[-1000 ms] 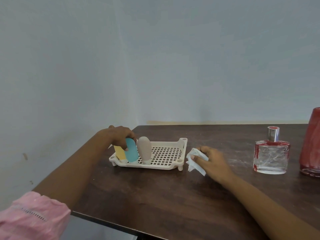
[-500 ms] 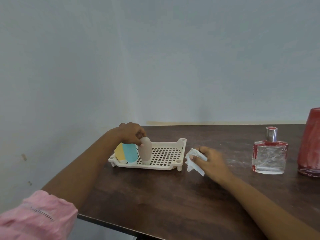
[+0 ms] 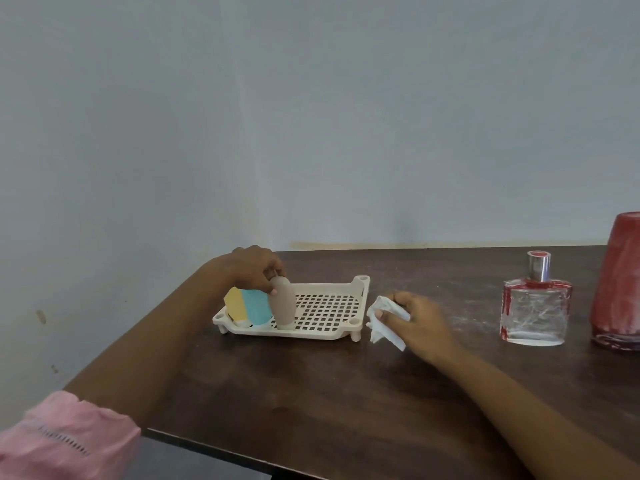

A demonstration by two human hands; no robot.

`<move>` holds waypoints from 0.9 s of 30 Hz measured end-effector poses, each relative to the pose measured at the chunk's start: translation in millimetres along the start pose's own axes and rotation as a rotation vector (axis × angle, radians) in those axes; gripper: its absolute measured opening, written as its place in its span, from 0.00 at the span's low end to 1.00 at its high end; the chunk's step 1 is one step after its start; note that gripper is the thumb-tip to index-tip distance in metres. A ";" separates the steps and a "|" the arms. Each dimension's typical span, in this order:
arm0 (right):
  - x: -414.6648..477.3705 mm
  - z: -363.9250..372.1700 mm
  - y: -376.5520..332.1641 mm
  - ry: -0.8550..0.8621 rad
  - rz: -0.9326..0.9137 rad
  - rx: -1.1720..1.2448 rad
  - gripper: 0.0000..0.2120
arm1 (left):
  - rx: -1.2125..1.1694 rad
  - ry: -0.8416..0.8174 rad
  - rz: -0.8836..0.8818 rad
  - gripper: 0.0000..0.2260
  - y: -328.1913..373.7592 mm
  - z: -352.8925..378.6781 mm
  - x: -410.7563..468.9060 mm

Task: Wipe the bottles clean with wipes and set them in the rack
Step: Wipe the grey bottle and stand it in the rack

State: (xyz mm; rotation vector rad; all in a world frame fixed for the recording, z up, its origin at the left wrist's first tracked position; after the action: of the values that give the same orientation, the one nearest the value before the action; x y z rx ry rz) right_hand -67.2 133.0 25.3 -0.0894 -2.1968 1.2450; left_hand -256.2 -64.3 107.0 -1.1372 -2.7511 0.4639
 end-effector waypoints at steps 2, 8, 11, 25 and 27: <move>0.5 0.2 0.8 -0.001 0.000 0.007 0.04 | 0.016 -0.003 0.018 0.17 3.0 -1.7 -1.1; 0.6 0.8 3.4 -0.006 0.021 0.027 0.03 | 0.013 -0.034 0.028 0.18 5.7 -1.7 0.0; 0.1 0.6 2.0 -0.010 0.008 0.035 0.03 | -0.020 -0.053 0.019 0.21 3.7 1.3 -0.6; -2.8 -3.1 -3.0 0.003 0.011 0.031 0.03 | 0.014 0.148 -0.012 0.23 19.3 -19.4 -11.1; -5.5 -8.1 -6.7 0.024 -0.006 0.002 0.04 | 0.028 0.270 0.019 0.23 39.4 -32.4 -13.3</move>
State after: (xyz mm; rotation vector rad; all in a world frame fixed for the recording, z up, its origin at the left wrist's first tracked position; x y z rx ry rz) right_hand -56.8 133.5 31.1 -0.0959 -2.1736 1.2368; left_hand -212.9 -39.8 124.6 -1.1283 -2.4968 0.3220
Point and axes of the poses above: each hand's wrist, its own x-axis towards the middle knuckle, its own z-axis out of the palm, y = z × x, the point moved 7 cm from there along x, towards the middle knuckle, and after that the axes turned 11 degrees about x, right-handed, at the moved point
